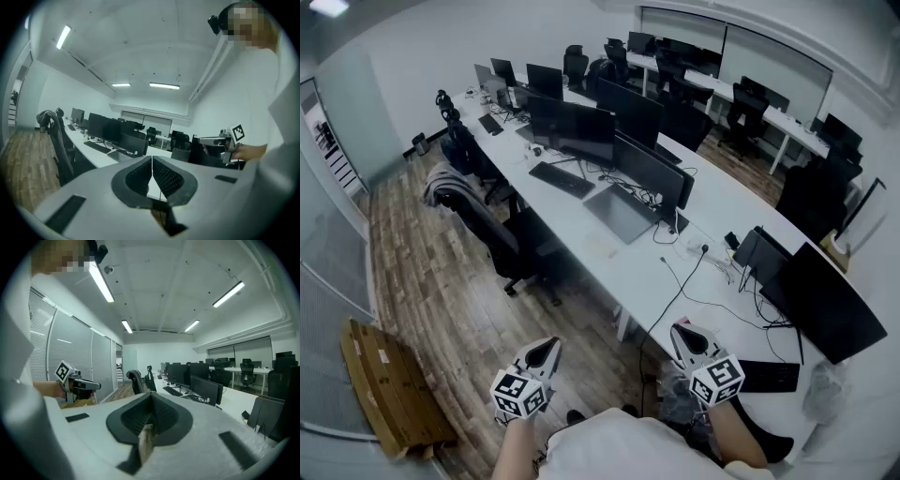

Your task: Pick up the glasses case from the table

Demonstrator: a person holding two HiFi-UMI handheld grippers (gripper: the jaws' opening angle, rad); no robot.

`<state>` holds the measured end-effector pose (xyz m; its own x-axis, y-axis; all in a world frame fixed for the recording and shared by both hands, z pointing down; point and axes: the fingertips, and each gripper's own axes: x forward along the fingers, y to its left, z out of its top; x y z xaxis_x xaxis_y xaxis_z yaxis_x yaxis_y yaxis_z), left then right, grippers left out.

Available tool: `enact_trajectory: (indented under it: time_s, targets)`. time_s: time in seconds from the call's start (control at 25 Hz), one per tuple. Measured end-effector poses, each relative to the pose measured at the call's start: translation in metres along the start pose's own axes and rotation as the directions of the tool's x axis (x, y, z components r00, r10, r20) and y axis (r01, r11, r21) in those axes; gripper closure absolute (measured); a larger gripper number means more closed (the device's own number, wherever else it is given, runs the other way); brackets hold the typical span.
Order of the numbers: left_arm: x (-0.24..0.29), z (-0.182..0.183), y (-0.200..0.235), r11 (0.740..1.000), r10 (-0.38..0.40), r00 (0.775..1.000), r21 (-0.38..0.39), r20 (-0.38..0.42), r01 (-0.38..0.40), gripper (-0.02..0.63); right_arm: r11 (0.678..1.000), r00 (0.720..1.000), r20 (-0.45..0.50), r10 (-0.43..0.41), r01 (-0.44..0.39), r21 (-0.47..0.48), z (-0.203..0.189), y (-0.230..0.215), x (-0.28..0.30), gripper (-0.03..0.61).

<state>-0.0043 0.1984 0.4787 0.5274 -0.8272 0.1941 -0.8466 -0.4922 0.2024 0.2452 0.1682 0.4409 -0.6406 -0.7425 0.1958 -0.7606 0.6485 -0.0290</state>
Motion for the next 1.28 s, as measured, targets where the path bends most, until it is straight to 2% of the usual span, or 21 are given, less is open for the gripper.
enact_trajectory:
  time_s: [0.6,0.96,1.28]
  targets:
    - [-0.012,0.001,0.003,1.0,-0.009,1.0,0.0,0.014,0.009,0.604,0.999,1.0,0.001,-0.026,0.026,0.03,-0.004,0.007,-0.003,0.58]
    - [-0.038,-0.003,0.025,1.0,-0.027,0.999,-0.013,0.017,0.027,0.604,0.994,0.998,-0.015,-0.067,0.068,0.082,-0.01,0.036,0.01,0.578]
    - [-0.072,-0.013,0.051,0.998,-0.063,0.998,-0.005,0.0,0.063,0.604,0.992,0.995,-0.018,-0.093,0.094,0.08,-0.013,0.082,0.025,0.578]
